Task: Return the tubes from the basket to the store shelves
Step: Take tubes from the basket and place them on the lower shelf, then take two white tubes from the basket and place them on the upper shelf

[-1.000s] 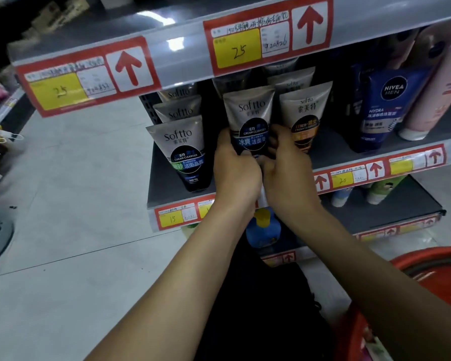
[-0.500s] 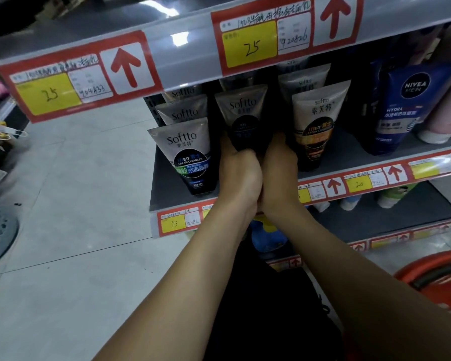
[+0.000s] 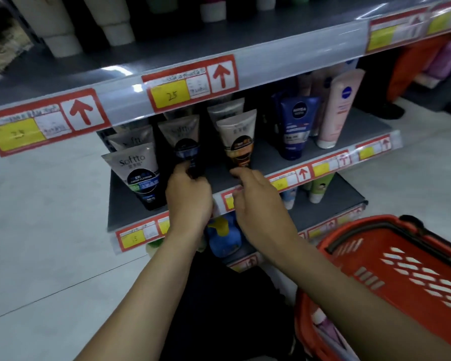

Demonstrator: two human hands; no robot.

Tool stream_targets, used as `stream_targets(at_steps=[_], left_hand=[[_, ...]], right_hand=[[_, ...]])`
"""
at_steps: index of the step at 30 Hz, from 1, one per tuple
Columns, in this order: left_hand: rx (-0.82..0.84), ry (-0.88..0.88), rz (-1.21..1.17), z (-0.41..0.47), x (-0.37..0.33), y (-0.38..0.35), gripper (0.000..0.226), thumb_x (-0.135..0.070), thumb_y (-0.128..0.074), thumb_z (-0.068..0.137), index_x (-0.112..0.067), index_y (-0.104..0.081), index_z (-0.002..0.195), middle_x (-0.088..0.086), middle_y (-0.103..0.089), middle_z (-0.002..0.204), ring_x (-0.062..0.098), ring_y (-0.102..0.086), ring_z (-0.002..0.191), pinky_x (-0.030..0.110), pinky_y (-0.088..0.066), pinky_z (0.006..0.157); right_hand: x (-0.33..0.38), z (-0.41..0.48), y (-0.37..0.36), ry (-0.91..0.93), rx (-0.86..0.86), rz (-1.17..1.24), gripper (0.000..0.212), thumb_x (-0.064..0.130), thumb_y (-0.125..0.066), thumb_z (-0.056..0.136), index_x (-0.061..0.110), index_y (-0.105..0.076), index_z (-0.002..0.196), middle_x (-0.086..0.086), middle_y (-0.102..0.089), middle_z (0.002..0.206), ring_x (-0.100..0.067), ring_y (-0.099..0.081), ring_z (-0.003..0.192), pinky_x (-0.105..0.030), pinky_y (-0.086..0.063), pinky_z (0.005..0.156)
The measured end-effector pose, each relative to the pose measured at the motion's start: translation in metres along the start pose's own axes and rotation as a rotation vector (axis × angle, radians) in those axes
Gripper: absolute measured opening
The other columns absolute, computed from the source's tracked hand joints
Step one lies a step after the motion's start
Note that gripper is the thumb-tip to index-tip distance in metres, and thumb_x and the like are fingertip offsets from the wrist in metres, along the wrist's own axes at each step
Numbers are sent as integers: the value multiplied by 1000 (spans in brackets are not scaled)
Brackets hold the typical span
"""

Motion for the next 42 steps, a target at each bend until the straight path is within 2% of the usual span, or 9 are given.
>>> stream_targets(at_steps=[6, 12, 18, 24, 29, 32, 34, 37, 42], left_hand=[[153, -256, 67, -67, -37, -37, 18, -14, -55, 84, -23, -66, 72, -4, -66, 71, 25, -65, 78, 38, -52, 73], [656, -599, 360, -159, -56, -126, 15, -12, -55, 87, -18, -65, 77, 2, -68, 72, 23, -63, 74, 37, -50, 72], [1067, -840, 746, -239, -34, -215, 15, -17, -57, 89, -17, -71, 93, 4, -73, 96, 22, -65, 94, 27, -44, 76], [1287, -702, 1122, -260, 63, -291, 23, -14, -57, 88, -5, -74, 100, 17, -73, 107, 31, -67, 103, 30, -49, 79], [1304, -80, 1051, -263, 143, -319, 14, -5, -51, 93, 0, -60, 83, 15, -61, 73, 25, -57, 60, 25, -42, 47], [1234, 272, 992, -268, 184, -328, 13, -12, -49, 99, -4, -56, 92, 10, -55, 74, 20, -51, 63, 25, -41, 55], [1180, 407, 917, -271, 206, -338, 11, -12, -48, 100, -4, -55, 102, 11, -52, 73, 21, -49, 63, 28, -42, 57], [1073, 479, 804, -265, 230, -355, 19, -11, -57, 95, -2, -61, 111, 12, -58, 80, 25, -54, 69, 30, -47, 61], [927, 479, 822, -251, 260, -373, 44, -33, -57, 88, -8, -65, 123, 11, -68, 120, 31, -66, 106, 40, -57, 89]], right_hand=[[-44, -85, 78, -137, -52, -112, 29, 19, -53, 93, 17, -54, 122, -5, -56, 116, -26, -57, 104, -44, -48, 84], [-137, -219, 143, -499, -92, -188, 15, 14, -58, 88, 16, -63, 103, -4, -67, 98, -23, -61, 93, -29, -41, 78], [-228, -351, 175, -1086, -19, -140, 21, 18, -60, 88, 13, -65, 107, -14, -70, 111, -30, -63, 106, -29, -45, 83], [-269, -379, 165, -1185, -26, -77, 25, 16, -54, 90, 8, -66, 110, -17, -66, 118, -33, -59, 110, -31, -45, 85], [-315, -399, 131, -1285, 162, -40, 32, 21, -52, 92, 8, -61, 120, -14, -63, 120, -29, -58, 105, -27, -42, 77], [-343, -394, 113, -1277, 213, -47, 24, 22, -52, 90, 9, -63, 108, -10, -62, 105, -24, -56, 89, -26, -40, 71], [-359, -380, 99, -1231, 229, -55, 23, 21, -51, 91, 9, -61, 107, -11, -63, 111, -28, -60, 100, -27, -44, 77], [-373, -349, 77, -1131, 224, -27, 33, 20, -52, 93, 10, -56, 125, -12, -60, 128, -31, -56, 116, -30, -45, 93], [-372, -305, 33, -929, 328, -134, 41, 22, -54, 93, 12, -50, 133, -14, -58, 130, -32, -55, 119, -36, -46, 92]])
Point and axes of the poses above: each hand's wrist, its own z-axis towards the middle knuckle, its own y-axis out of the back of the hand, x = y × z, the point moved 6 cm from there along z, towards the middle knuckle
